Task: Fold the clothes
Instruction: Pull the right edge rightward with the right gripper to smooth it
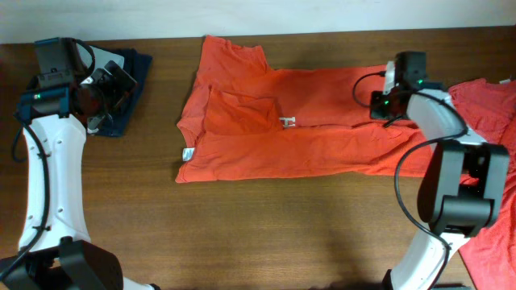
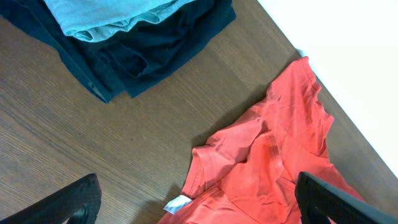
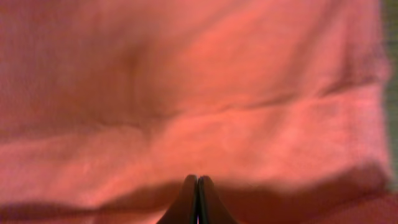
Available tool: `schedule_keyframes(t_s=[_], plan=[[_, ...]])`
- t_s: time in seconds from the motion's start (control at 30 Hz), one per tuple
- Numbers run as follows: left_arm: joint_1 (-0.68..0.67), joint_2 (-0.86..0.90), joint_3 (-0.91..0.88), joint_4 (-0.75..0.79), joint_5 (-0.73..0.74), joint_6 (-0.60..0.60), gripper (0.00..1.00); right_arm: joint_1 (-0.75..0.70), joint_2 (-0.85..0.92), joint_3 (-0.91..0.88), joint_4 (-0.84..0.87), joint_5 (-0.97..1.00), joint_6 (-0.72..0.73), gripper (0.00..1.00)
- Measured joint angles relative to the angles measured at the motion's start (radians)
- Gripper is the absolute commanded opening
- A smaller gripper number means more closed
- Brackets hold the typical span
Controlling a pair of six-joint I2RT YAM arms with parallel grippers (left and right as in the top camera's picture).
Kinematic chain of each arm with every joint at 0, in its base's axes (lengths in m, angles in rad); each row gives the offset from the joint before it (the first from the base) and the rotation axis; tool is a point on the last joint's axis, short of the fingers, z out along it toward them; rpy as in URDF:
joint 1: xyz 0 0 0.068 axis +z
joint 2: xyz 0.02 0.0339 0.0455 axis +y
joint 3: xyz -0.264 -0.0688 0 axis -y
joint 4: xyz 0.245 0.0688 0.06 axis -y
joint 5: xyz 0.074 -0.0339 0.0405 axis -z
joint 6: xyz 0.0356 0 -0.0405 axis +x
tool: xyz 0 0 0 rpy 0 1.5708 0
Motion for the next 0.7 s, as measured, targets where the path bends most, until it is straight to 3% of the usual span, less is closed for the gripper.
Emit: schedule_keyframes(t_s=[0.3, 0.7], plan=[[0.000, 0.000, 0.000, 0.000, 0.000, 0.000, 0.99, -0.159, -0.099, 0.101, -0.278, 0.001, 0.000, 0.06], [0.000, 0.000, 0.000, 0.000, 0.000, 0.000, 0.99, -0.232, -0.077, -0.070, -0.135, 0.003, 0.000, 0.06]])
